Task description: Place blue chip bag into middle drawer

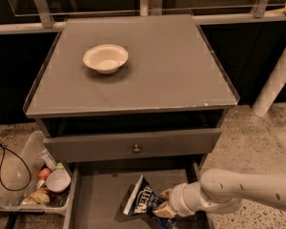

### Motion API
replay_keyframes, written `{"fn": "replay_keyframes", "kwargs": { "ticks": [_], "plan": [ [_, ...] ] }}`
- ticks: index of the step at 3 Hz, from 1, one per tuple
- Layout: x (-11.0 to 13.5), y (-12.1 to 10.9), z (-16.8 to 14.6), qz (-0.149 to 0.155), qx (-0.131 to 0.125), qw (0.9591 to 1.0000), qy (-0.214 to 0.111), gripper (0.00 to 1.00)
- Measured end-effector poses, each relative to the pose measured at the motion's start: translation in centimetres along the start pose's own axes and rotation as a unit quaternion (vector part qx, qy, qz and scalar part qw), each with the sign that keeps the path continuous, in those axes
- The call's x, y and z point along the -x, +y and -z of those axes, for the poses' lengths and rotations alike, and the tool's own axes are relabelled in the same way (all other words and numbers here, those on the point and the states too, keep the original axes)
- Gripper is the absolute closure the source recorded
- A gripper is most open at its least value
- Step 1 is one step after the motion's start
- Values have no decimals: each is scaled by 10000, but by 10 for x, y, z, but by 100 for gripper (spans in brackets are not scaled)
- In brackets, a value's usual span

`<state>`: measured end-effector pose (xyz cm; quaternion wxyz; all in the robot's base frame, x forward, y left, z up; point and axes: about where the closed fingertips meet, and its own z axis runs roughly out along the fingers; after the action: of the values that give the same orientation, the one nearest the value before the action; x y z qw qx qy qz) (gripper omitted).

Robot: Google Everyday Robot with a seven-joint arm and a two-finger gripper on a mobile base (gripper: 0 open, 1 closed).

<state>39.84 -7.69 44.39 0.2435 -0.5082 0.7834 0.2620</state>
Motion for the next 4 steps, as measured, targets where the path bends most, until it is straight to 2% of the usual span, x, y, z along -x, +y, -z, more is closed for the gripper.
{"fn": "replay_keyframes", "kwargs": {
  "ticks": [1, 2, 3, 4],
  "plan": [
    [-11, -23, -14, -286, -486, 9984, 14, 100],
    [-20, -43, -26, -627, -1098, 9919, -84, 100],
    [-28, -64, -36, -864, -1527, 9843, -210, 100],
    [-31, -72, -44, -947, -1689, 9806, -302, 88]
  ]
}}
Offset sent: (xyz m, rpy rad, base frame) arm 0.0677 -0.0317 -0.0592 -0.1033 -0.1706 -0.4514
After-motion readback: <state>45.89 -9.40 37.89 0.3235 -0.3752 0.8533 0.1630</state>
